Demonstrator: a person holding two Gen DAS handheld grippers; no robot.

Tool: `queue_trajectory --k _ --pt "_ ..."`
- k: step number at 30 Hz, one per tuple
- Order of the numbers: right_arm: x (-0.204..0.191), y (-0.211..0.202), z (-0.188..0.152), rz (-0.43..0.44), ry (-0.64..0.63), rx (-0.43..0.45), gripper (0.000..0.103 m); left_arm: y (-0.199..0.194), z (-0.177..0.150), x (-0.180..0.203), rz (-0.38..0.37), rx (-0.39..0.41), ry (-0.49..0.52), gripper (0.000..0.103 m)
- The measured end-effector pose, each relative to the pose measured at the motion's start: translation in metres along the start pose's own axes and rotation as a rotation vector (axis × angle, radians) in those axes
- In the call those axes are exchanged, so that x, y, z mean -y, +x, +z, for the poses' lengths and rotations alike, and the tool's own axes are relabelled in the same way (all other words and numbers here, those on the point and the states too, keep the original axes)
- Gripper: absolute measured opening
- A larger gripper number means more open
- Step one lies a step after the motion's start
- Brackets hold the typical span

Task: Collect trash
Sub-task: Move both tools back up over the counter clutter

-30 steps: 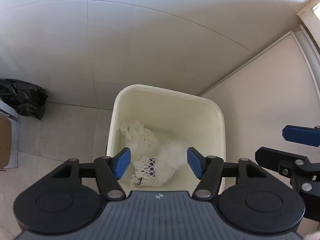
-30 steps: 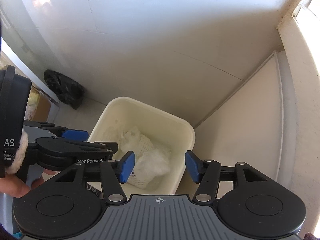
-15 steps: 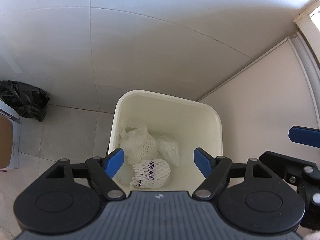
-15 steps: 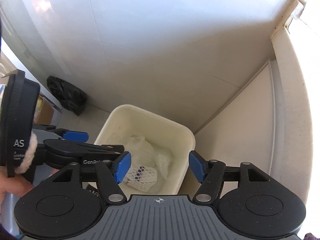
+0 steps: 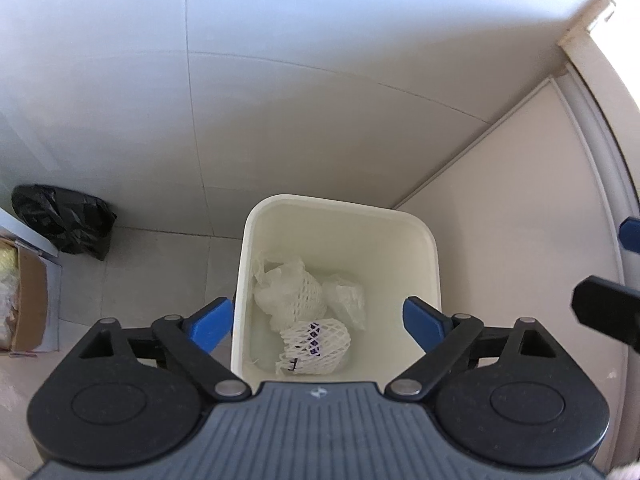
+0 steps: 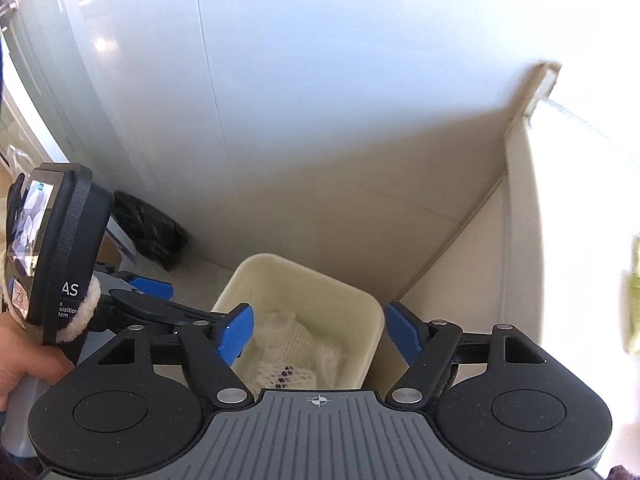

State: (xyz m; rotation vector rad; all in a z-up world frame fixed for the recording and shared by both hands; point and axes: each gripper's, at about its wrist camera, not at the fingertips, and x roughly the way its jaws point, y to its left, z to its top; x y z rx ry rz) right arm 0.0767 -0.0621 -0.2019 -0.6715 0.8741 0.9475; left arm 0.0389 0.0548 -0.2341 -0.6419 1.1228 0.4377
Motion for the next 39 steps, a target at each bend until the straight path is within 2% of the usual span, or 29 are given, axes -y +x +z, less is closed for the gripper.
queue_trajectory --k 12,17,24,28,31,39 --pt "0.013 -0.059 -0.019 -0.041 0.002 0.121 0.083 -0.041 -0.010 0.012 0.036 0.023 0.135 0.099" --pt "0.019 -0.079 -0.029 -0.056 0.020 0.165 0.085 -0.059 -0.011 0.017 0.039 0.047 0.143 0.100" --pt "0.037 -0.117 -0.047 -0.100 0.077 0.242 0.091 -0.088 -0.009 0.032 0.004 0.105 0.130 0.102" --pt "0.049 -0.131 -0.053 -0.153 0.108 0.289 0.093 -0.105 -0.008 0.044 -0.019 0.166 0.126 0.102" --pt "0.057 -0.141 -0.056 -0.202 0.124 0.329 0.095 -0.113 -0.005 0.056 -0.019 0.178 0.134 0.102" --pt "0.080 -0.171 -0.072 -0.352 0.098 0.400 0.100 -0.128 0.002 0.090 -0.020 0.205 0.268 0.102"
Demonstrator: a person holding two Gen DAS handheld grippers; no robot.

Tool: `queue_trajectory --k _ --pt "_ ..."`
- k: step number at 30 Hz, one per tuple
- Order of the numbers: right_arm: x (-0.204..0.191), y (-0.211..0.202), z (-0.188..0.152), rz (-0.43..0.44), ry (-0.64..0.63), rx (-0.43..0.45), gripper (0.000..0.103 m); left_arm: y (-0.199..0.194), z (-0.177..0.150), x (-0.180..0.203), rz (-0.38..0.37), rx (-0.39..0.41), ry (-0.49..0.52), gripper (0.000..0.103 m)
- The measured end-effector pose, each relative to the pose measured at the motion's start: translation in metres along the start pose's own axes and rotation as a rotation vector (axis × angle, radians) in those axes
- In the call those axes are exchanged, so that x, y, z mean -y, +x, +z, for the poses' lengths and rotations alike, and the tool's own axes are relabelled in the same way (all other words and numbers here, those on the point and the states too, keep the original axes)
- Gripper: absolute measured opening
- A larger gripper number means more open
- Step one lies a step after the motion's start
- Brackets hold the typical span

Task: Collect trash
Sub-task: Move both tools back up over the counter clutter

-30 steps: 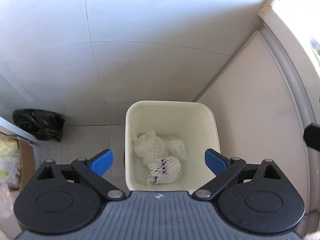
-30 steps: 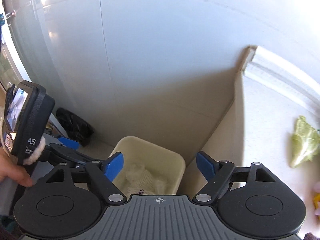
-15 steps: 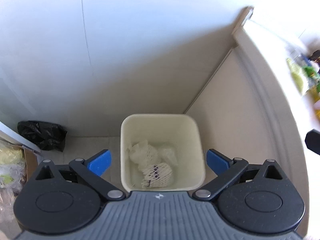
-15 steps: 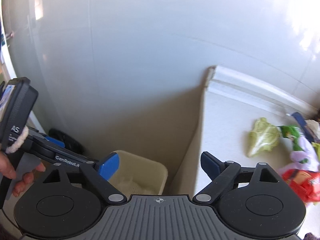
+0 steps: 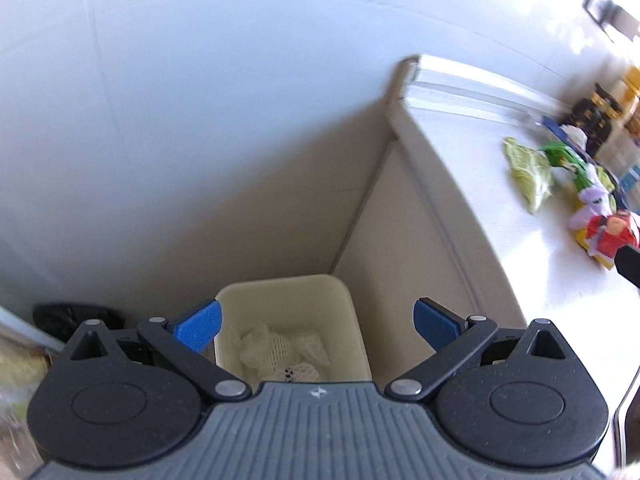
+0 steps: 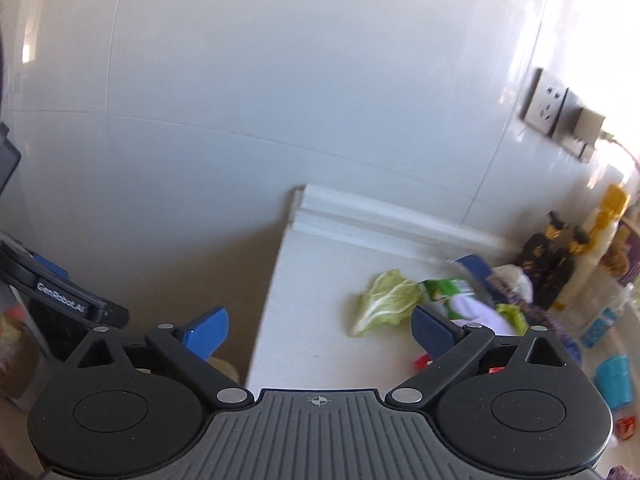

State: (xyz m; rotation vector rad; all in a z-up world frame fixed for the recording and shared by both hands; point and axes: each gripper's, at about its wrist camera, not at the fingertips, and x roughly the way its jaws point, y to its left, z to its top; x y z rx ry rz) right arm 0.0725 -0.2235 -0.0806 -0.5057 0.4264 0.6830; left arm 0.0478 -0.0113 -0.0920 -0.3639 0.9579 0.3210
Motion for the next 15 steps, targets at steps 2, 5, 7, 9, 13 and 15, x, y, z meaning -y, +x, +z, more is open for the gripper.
queue_trajectory --k 2,5,7,9,13,15 --pt "0.007 -0.002 -0.002 -0.026 -0.016 -0.002 0.101 -0.002 0.005 0.007 -0.011 0.006 0.015 0.102" --pt "0.018 -0.010 -0.005 -0.039 -0.002 -0.009 0.101 -0.005 0.013 0.017 -0.045 0.018 0.033 0.102" --pt "0.026 -0.015 -0.008 -0.046 0.023 -0.011 0.101 -0.008 0.019 0.024 -0.055 0.032 0.055 0.102" --pt "0.033 -0.021 -0.011 -0.054 0.044 -0.009 0.101 -0.010 0.024 0.034 -0.042 0.051 0.086 0.102" --pt "0.051 -0.024 -0.019 -0.066 0.087 0.000 0.101 -0.012 0.036 0.053 -0.019 0.081 0.139 0.099" --pt "0.059 -0.025 -0.022 -0.070 0.114 0.002 0.101 -0.011 0.039 0.061 -0.040 0.097 0.160 0.098"
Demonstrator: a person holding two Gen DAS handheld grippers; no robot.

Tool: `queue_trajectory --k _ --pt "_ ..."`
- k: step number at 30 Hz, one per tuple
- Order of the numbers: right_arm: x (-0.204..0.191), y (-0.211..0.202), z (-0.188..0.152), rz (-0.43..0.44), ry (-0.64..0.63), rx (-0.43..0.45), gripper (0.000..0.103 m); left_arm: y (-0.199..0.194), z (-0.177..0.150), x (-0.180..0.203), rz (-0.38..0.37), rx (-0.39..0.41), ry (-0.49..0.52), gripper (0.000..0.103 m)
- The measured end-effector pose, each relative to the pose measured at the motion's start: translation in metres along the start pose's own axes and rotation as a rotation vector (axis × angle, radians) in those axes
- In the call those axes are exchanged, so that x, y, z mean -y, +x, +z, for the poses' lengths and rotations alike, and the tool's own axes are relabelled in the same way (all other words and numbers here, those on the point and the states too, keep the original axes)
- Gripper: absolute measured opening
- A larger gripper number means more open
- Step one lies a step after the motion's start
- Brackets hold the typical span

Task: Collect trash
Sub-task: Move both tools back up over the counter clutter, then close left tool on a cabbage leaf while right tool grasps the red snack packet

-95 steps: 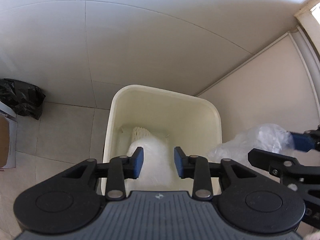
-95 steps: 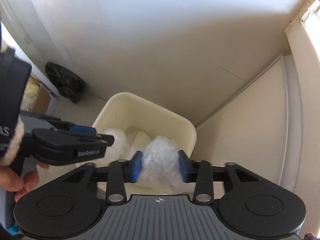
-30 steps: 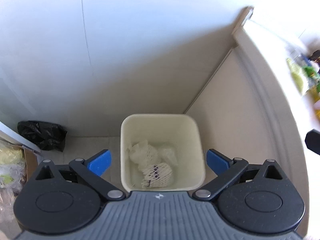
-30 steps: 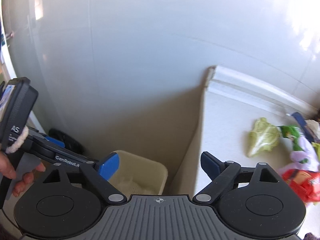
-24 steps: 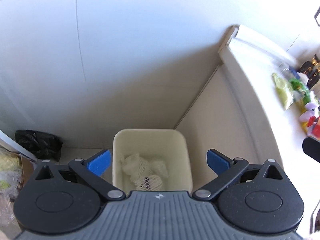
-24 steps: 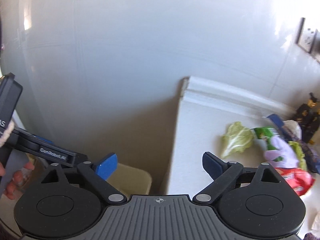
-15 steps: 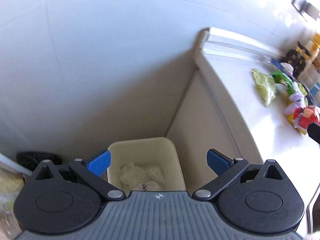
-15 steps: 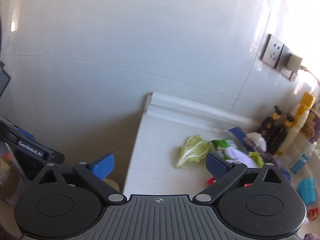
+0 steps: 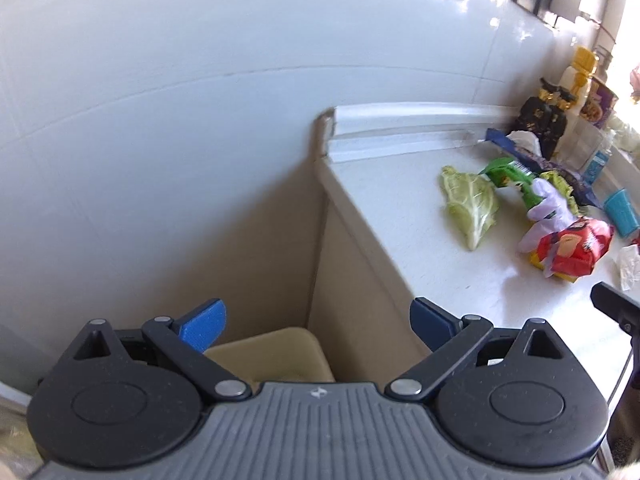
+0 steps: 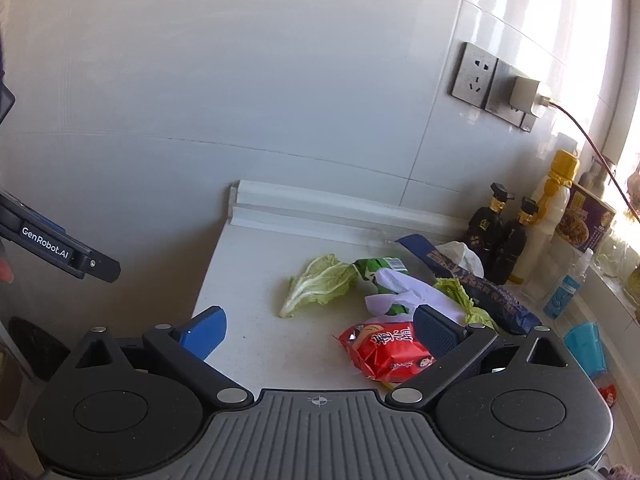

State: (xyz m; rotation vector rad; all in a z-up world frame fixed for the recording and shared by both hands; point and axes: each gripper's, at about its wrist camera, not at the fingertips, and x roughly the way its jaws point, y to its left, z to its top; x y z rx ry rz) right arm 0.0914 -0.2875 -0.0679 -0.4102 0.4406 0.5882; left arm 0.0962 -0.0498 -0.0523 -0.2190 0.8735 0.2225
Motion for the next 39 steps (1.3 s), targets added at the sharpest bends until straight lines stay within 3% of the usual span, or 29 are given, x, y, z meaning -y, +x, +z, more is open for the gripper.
queue_trajectory --k 19,26,33,35,39 --pt "0.077 0.028 -0.017 -0.057 0.166 -0.104 0.101 0.048 0.051 0.108 -0.284 0.059 0.181 0.088" --pt "0.095 0.037 -0.011 -0.058 0.257 -0.182 0.101 0.082 0.061 0.124 -0.284 0.000 0.194 0.075" --pt "0.115 0.049 -0.007 -0.012 0.521 -0.250 0.101 0.107 0.058 0.130 -0.258 -0.039 0.226 0.061" --pt "0.120 0.054 -0.006 0.003 0.595 -0.275 0.101 0.114 0.057 0.132 -0.250 -0.054 0.239 0.053" --pt "0.122 0.067 -0.005 0.024 0.671 -0.318 0.099 0.122 0.053 0.133 -0.242 -0.070 0.250 0.046"
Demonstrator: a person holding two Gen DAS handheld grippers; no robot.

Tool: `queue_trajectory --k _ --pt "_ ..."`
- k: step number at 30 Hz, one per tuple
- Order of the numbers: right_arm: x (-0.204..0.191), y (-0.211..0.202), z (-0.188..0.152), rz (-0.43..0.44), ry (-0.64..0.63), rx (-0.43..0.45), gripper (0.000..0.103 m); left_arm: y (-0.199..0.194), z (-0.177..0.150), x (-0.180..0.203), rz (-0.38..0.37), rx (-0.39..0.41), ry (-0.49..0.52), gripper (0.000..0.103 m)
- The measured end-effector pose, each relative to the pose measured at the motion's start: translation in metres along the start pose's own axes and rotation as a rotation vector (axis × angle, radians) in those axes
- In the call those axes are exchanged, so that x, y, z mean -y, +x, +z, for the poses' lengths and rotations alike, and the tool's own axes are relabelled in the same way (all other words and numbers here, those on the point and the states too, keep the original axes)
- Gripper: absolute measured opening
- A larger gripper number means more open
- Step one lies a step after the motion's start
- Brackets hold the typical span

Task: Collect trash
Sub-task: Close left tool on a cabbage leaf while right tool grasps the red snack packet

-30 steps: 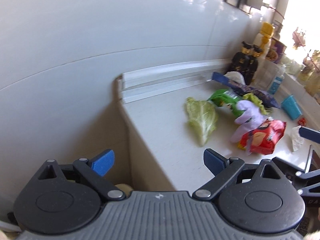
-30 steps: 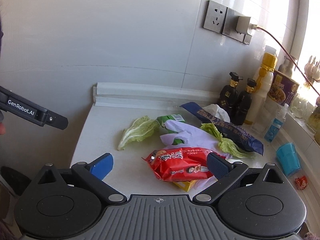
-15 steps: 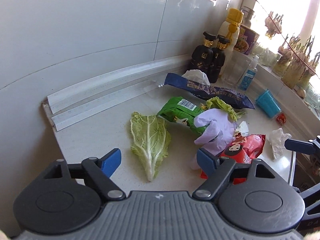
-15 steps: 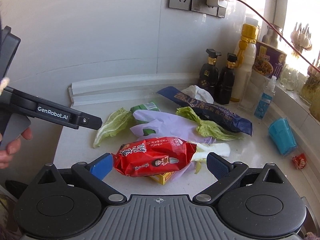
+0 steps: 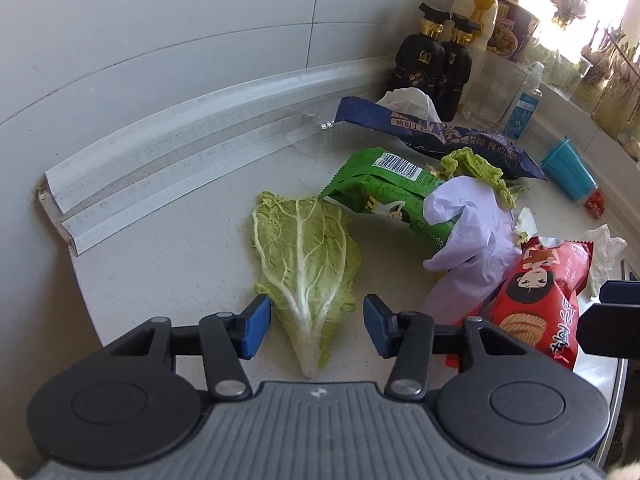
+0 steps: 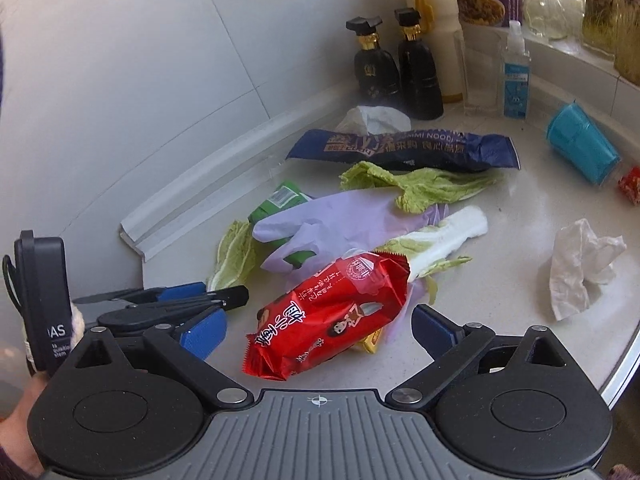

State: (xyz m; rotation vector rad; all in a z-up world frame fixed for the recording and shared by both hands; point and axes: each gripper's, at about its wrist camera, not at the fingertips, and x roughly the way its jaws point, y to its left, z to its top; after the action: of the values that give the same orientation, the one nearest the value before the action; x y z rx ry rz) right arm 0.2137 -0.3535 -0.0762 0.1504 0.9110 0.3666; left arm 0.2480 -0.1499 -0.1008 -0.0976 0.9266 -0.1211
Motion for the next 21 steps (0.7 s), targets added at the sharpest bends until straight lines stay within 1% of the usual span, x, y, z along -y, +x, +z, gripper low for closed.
queue_trajectory --k 2,4,5,8,10,11,13,14,16,19,21 --pt "0.000 0.006 0.002 -0.002 0.017 -0.016 0.099 0.003 -0.001 0.000 0.008 -0.006 -0.001 0.043" --pt "-0.001 0.010 0.003 -0.019 0.024 -0.022 0.095 0.002 -0.002 0.000 0.019 0.001 0.004 0.039" --pt "-0.002 0.012 0.003 -0.027 0.026 -0.024 0.095 0.002 -0.002 0.000 0.026 0.002 0.009 0.035" --pt "-0.006 0.015 0.005 -0.060 0.020 -0.025 0.087 0.002 -0.002 0.000 0.049 0.001 0.021 0.023" --pt "-0.008 0.016 0.006 -0.080 0.011 -0.027 0.076 0.002 -0.002 0.000 0.060 0.000 0.022 0.018" --pt "-0.009 0.016 0.005 -0.086 0.007 -0.026 0.073 0.002 -0.002 -0.001 0.061 0.000 0.019 0.017" --pt "-0.011 0.016 0.005 -0.095 -0.005 -0.024 0.063 0.001 -0.002 -0.002 0.063 0.000 0.009 0.015" --pt "-0.012 0.015 0.005 -0.097 -0.011 -0.022 0.060 0.000 -0.003 -0.003 0.065 0.001 0.005 0.015" --pt "-0.014 0.013 0.005 -0.099 -0.023 -0.014 0.049 -0.001 -0.003 -0.004 0.070 0.007 -0.004 0.014" --pt "-0.014 0.009 0.005 -0.098 -0.030 -0.001 0.038 -0.005 -0.003 -0.005 0.068 0.012 -0.018 0.013" --pt "-0.014 0.007 0.005 -0.100 -0.031 0.011 0.036 -0.008 -0.004 -0.006 0.064 0.015 -0.026 0.013"
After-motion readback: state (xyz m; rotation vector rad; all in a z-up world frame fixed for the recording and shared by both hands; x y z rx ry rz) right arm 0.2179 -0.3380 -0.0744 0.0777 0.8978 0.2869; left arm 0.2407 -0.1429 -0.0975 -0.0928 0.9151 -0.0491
